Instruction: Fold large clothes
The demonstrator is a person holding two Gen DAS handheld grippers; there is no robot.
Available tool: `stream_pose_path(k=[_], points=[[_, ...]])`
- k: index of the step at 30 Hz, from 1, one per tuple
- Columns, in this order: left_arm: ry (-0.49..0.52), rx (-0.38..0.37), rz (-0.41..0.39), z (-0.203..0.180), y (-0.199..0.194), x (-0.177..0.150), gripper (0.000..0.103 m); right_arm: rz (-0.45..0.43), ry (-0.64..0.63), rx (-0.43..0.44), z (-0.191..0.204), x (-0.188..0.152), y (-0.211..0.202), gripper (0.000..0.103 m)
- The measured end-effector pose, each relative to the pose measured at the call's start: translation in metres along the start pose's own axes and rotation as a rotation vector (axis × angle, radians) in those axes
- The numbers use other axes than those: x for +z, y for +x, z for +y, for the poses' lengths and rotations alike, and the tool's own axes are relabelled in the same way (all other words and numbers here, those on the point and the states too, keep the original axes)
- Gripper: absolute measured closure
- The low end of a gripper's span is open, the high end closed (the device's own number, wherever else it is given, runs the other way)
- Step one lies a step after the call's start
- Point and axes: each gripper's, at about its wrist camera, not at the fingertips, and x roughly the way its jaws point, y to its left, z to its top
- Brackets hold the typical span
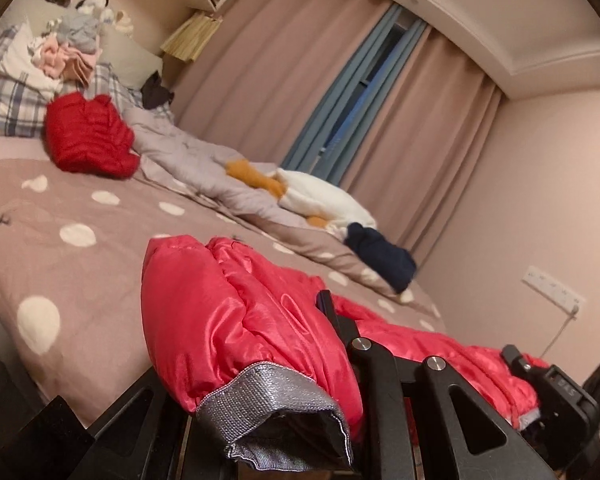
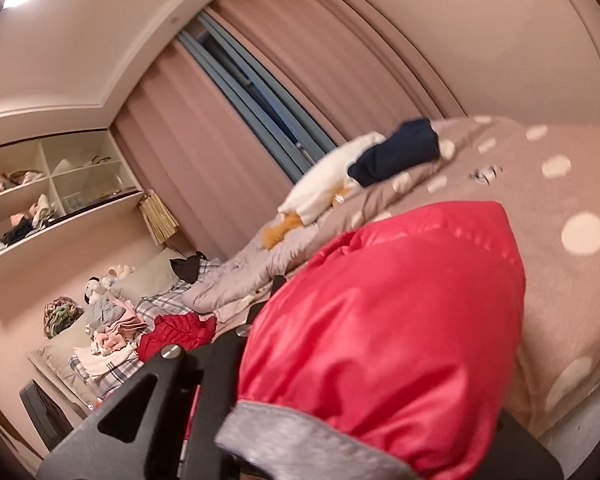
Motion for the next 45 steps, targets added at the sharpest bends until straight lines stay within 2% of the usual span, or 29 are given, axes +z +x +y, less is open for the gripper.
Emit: stream_pose_path(k=[3, 9, 13, 20, 23, 27, 31, 34, 36, 39, 41, 43, 44, 45], points=[[0.002, 0.029, 0.038, -0.001, 0.015, 0.008, 0.085, 0.033, 0.018, -0.026, -0.002, 0.002, 0.012, 0.088], [0.042, 0.033, 0.033, -0.011, 0.047, 0.026, 0.085, 0.033, 0.033, -0.055, -0.002, 0.014, 0.04, 0.088], [0.054, 0.031, 0.038, -0.019, 0.078, 0.042, 0.085, 0.08, 0.065, -0.128, -0.002, 0.037, 0.077, 0.088], [0.071, 0.085, 0.115, -0.021, 0.131, 0.057, 0.085, 0.157, 0.092, -0.197, -0.003, 0.06, 0.135, 0.086], [0.085, 0.094, 0.116, -0.02, 0.144, 0.058, 0.085, 0.194, 0.076, -0.219, -0.002, 0.067, 0.156, 0.086], [0.079, 0.094, 0.128, -0.021, 0.157, 0.065, 0.085, 0.196, 0.049, -0.218, 0.0, 0.073, 0.174, 0.085], [0.082, 0.103, 0.185, -0.019, 0.169, 0.067, 0.085, 0.169, 0.026, -0.236, -0.004, 0.065, 0.179, 0.085], [0.036, 0.113, 0.237, -0.009, 0.177, 0.065, 0.085, 0.198, 0.03, -0.25, -0.008, 0.062, 0.185, 0.085], [0.017, 0.121, 0.231, -0.006, 0.174, 0.064, 0.085, 0.201, 0.036, -0.229, -0.008, 0.061, 0.186, 0.083], [0.069, 0.124, 0.217, -0.013, 0.165, 0.061, 0.084, 0.206, 0.022, -0.223, -0.006, 0.062, 0.187, 0.083], [0.073, 0.112, 0.214, -0.014, 0.162, 0.06, 0.08, 0.207, 0.027, -0.223, -0.007, 0.061, 0.187, 0.082], [0.054, 0.083, 0.23, -0.013, 0.162, 0.061, 0.071, 0.212, 0.031, -0.228, -0.007, 0.06, 0.187, 0.077], [0.039, 0.06, 0.241, -0.011, 0.164, 0.062, 0.057, 0.215, 0.031, -0.228, -0.007, 0.06, 0.187, 0.068], [0.013, 0.029, 0.248, -0.008, 0.165, 0.064, 0.038, 0.217, 0.029, -0.222, -0.006, 0.06, 0.187, 0.05]])
